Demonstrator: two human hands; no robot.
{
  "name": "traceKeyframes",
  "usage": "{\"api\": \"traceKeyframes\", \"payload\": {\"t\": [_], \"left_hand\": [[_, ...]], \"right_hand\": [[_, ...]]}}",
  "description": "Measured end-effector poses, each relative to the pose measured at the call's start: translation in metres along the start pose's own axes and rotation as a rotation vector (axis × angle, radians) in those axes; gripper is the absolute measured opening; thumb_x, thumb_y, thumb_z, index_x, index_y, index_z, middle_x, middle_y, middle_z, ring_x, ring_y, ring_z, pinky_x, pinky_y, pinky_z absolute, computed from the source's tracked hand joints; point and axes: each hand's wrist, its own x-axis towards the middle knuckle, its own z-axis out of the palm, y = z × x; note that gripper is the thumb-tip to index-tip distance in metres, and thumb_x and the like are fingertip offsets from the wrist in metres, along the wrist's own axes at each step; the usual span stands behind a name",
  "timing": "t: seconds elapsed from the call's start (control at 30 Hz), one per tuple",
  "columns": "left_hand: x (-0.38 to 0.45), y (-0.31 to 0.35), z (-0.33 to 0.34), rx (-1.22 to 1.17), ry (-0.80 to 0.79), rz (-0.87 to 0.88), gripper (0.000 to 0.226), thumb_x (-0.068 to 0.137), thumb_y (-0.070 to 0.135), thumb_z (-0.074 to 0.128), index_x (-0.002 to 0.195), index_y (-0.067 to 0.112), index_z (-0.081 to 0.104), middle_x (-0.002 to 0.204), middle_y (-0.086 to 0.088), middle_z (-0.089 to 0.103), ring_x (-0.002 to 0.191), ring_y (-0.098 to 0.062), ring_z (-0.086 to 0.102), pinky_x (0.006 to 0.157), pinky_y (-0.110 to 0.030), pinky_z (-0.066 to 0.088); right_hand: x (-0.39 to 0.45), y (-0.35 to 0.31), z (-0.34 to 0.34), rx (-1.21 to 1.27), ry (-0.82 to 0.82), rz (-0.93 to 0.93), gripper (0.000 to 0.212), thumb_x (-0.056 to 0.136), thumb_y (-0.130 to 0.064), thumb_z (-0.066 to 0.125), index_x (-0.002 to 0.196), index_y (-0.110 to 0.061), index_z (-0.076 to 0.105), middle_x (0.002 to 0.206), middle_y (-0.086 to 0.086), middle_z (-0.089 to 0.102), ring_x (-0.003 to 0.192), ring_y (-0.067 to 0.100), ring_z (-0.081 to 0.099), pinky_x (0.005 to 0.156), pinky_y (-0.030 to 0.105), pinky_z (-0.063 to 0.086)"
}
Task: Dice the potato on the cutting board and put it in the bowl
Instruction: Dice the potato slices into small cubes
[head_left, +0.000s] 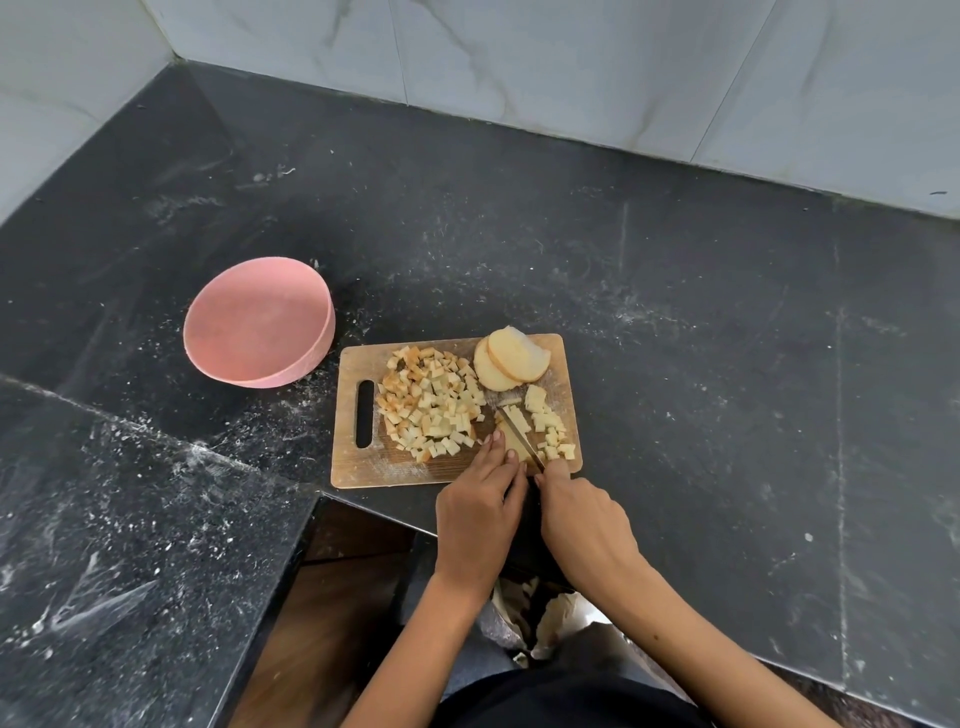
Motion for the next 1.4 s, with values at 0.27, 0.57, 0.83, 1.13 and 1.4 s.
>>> {"api": "traceKeyframes", "payload": {"t": [0.27,0.57,0.83,1.13,1.4], "left_hand": [[0.001,0.001,0.0,0.017,0.004,-0.001,0.019,0.081,0.012,0.067,0.095,0.003,0.076,0.109,-0.015,0.07,0.101,-0.021,0.069,0.087,-0.022,0.051],[0.001,0.003,-0.001,0.013,0.047,0.007,0.015,0.08,0.005,0.071,0.094,0.002,0.076,0.107,-0.015,0.07,0.099,-0.022,0.069,0.086,-0.022,0.051],[0.002,0.005,0.001,0.044,0.059,0.001,0.016,0.081,0.008,0.067,0.093,0.003,0.076,0.107,-0.014,0.071,0.1,-0.022,0.069,0.085,-0.025,0.053],[0.027,-0.01,-0.021,0.177,-0.083,0.061,0.032,0.08,0.037,0.065,0.106,0.018,0.066,0.136,-0.009,0.057,0.14,-0.023,0.033,0.12,-0.038,0.0],[0.05,-0.011,-0.035,0.24,-0.199,0.067,0.064,0.065,0.042,0.081,0.113,0.011,0.051,0.123,-0.003,0.061,0.138,-0.021,0.036,0.114,-0.033,-0.019]], "right_hand": [[0.005,-0.002,-0.002,-0.021,-0.009,0.0,0.017,0.102,-0.015,0.03,0.115,-0.009,0.039,0.109,0.012,0.063,0.096,0.033,0.064,0.066,0.037,0.041],[-0.001,0.003,0.003,-0.04,-0.002,0.018,0.029,0.102,-0.015,0.03,0.13,-0.004,0.033,0.109,0.013,0.064,0.099,0.033,0.063,0.069,0.037,0.042],[0.003,0.0,-0.001,-0.058,-0.017,-0.004,0.016,0.1,-0.01,0.03,0.114,-0.007,0.039,0.109,0.012,0.063,0.097,0.034,0.064,0.066,0.036,0.039],[0.006,-0.001,-0.005,-0.006,-0.057,0.005,0.019,0.097,-0.007,0.028,0.113,-0.007,0.039,0.109,0.014,0.061,0.096,0.035,0.062,0.068,0.038,0.041],[0.004,0.002,-0.003,-0.004,-0.046,-0.008,0.019,0.099,-0.012,0.027,0.114,-0.008,0.038,0.104,0.013,0.062,0.091,0.033,0.062,0.068,0.038,0.044]]}}
